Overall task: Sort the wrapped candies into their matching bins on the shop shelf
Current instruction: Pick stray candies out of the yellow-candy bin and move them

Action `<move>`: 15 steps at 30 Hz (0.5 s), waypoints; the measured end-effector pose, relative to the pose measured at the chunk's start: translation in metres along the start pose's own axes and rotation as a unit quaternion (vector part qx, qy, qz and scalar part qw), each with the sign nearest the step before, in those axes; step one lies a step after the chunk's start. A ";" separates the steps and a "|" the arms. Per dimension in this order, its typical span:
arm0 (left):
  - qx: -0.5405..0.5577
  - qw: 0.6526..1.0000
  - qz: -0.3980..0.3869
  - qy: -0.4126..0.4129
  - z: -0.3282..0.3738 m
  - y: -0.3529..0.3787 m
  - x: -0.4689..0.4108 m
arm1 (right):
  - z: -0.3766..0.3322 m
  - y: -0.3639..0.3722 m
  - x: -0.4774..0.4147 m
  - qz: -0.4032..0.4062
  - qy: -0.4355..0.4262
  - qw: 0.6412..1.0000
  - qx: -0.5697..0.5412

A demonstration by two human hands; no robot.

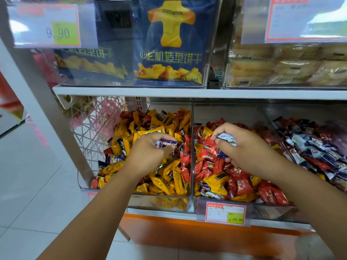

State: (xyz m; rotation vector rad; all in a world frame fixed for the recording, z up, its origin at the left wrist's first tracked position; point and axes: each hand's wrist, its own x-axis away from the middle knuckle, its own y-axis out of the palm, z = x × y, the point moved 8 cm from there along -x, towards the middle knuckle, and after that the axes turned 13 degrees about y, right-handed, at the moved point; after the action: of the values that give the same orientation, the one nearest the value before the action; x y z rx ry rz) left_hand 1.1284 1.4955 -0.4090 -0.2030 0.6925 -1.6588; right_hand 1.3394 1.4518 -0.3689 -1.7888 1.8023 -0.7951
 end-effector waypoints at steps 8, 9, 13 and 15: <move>0.009 0.998 -0.022 0.063 0.025 0.001 0.004 | 0.007 -0.005 0.002 0.001 0.006 1.000 -0.003; 0.010 0.997 -0.014 0.072 0.031 -0.001 0.005 | 0.008 -0.007 0.003 0.004 0.009 1.000 0.000; 0.029 0.992 0.022 0.123 0.067 -0.002 0.010 | 0.019 -0.023 0.014 0.020 0.023 1.000 0.004; 0.029 0.988 0.009 0.151 0.089 0.012 0.011 | 0.031 -0.038 0.022 0.034 0.037 0.999 -0.003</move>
State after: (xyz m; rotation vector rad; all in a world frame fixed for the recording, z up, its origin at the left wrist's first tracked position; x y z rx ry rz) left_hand 1.1801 1.4558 -0.3465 0.0996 0.8689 -1.7072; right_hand 1.3871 1.4285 -0.3632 -1.7132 1.9043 -0.8386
